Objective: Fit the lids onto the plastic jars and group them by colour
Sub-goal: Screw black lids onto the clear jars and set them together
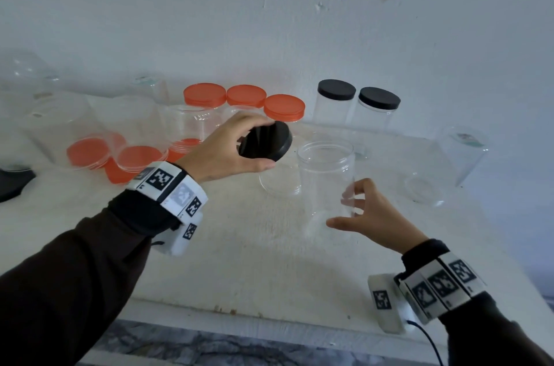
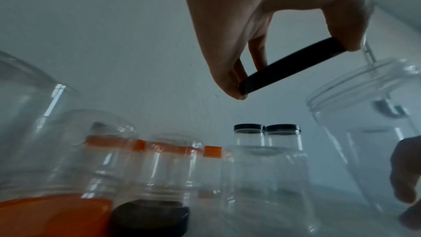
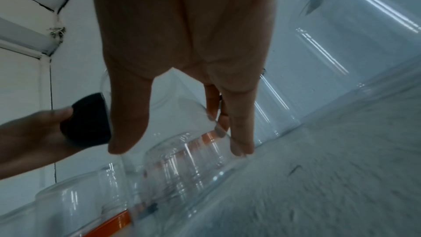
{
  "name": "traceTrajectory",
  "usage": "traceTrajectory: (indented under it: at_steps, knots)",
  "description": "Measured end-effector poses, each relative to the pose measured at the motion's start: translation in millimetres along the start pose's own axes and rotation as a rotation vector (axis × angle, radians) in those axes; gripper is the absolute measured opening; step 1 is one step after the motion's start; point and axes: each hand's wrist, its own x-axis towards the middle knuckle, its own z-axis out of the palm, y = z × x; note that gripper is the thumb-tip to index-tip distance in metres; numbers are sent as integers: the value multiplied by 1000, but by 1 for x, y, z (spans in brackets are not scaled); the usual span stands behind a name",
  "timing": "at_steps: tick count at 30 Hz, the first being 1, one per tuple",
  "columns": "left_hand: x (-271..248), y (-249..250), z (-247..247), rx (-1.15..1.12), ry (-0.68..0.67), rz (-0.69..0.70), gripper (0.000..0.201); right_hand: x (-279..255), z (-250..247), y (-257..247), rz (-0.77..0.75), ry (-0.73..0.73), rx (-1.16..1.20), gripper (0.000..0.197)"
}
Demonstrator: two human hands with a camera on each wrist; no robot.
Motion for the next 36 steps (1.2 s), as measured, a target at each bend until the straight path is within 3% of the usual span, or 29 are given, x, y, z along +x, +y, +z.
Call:
traceTrajectory:
  at_steps: [5,9,13,21,31,34,36]
  knots:
    - [17,26,15,-72,-26,99,66,-6,-7,1,-31,-31,-28,76]
    - [31,41,30,-64,-66,158,71,-10,-12,0,13,-47,1,84]
    - [40,51,45,-28,-98,205,73,-11,-11,-2,-13,33,57,71]
    - [52,61,64,64,-207,237,74,-7,-10,-1,-34,81,81,73]
    - [51,59,73,60,-231,217,74,-6,-11,-3,-43,44,68,74]
    - [47,56,75,-14,-230,169,87,-6,-23,-9,-26,-51,25,78]
    - [40,50,78,-114,-226,71,104,-7,-43,-21,-45,-36,14,88]
